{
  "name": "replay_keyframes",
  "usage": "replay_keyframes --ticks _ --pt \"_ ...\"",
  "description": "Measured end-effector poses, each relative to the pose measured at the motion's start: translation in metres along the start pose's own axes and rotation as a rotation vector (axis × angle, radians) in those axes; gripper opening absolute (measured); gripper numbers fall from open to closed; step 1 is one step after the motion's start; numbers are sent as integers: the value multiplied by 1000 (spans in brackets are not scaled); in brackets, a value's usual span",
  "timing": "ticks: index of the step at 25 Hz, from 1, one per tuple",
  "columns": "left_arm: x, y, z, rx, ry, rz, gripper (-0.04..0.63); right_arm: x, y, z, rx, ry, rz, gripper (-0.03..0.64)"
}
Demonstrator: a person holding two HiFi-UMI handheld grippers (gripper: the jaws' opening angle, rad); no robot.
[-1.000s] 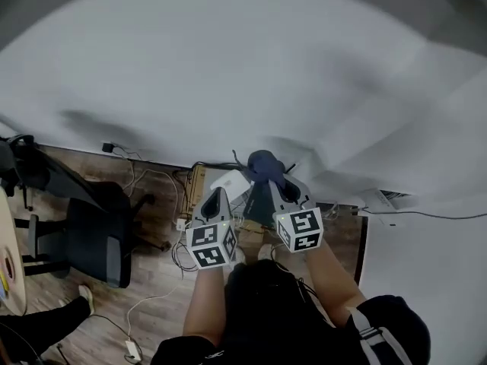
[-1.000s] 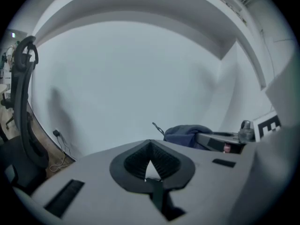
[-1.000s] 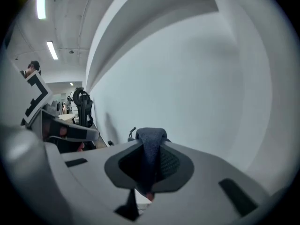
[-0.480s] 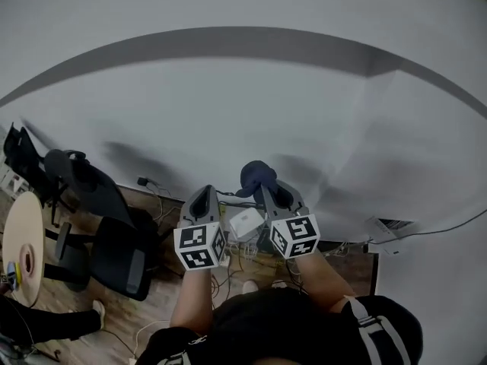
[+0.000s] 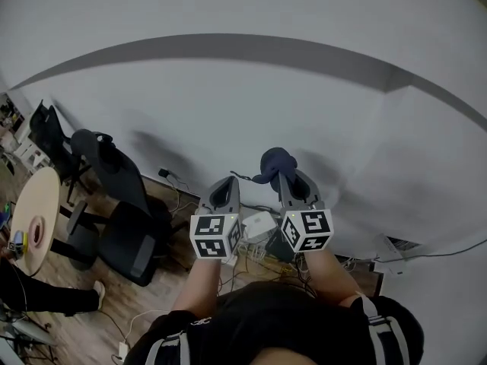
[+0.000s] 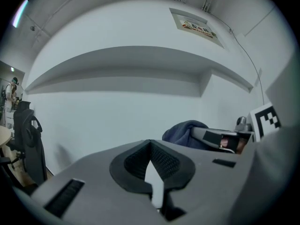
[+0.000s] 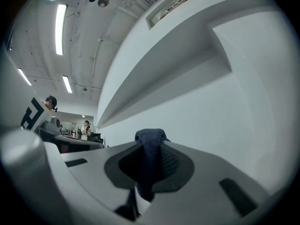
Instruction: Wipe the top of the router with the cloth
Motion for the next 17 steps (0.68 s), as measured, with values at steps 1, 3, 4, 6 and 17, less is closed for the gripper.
replay_keyframes --ticks 1,3,4,6,17 --pt "-2 -2 0 0 4 -3 0 -1 0 0 0 1 3 21" --pt "-5 -5 0 1 10 -10 0 -3 0 0 1 6 10 21" --pt "-6 -6 0 2 11 -12 0 -3 1 0 2 7 13 21" --pt "-9 -8 -2 5 9 -16 0 -3 1 -2 5 6 17 21" --pt "-23 -9 -8 10 30 -19 0 -6 10 -5 40 25 41 21"
Point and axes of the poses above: the fingertips, and each gripper's own axes: y backward along the fingers, x to its left, z out of its top, the point moved 3 cm from there along y, backward along the fingers, and after that the axes turned 1 degree about -z, right-handed, at the moved point
